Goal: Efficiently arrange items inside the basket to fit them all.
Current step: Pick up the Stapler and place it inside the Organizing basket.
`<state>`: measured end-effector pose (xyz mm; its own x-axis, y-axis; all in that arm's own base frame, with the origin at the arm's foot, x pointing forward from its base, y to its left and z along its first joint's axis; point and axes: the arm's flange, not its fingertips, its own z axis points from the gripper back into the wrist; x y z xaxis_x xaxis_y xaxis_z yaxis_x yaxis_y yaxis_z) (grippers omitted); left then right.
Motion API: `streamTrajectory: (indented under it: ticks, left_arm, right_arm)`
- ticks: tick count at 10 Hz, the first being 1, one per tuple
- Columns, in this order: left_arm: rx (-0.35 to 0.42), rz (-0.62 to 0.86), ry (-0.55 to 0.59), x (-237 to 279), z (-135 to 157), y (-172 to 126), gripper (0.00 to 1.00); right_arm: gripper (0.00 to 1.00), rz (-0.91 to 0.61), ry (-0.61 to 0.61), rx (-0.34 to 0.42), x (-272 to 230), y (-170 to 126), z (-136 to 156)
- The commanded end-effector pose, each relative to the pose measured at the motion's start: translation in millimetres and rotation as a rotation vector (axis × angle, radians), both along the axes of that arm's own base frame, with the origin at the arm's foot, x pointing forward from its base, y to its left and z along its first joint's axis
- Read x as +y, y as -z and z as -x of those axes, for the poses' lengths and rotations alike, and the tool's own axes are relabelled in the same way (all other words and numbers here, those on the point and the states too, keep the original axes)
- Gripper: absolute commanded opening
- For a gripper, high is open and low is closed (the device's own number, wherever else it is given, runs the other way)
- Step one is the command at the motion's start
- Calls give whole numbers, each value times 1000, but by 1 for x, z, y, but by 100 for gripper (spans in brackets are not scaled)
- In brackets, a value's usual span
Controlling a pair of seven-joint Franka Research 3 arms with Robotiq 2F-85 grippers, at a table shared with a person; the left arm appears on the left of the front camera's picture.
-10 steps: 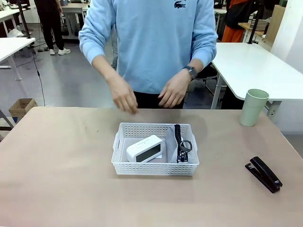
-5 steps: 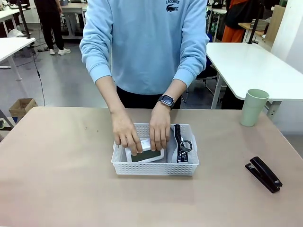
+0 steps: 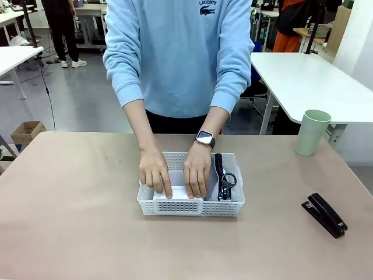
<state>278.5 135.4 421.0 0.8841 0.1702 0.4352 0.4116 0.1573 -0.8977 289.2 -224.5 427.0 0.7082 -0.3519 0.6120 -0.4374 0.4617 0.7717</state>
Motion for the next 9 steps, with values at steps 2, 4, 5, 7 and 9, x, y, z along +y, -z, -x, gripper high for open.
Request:
streamTrajectory:
  ticks: [2,4,5,7,9]
  left_arm:
    - [8,6,9,2,3,-2,100]
    - [8,6,9,2,3,-2,100]
    - [8,6,9,2,3,-2,100]
    - [8,6,9,2,3,-2,100]
    - [8,6,9,2,3,-2,100]
  right_arm:
    - [100,-7,9,-38,0,-1,-2]
    - [100,-7,9,-38,0,-1,-2]
    - [100,0,0,0,0,0,0]
    - [100,241,-27,12,39,-23,-2]
    - [100,560,23,188,89,-26,-16]
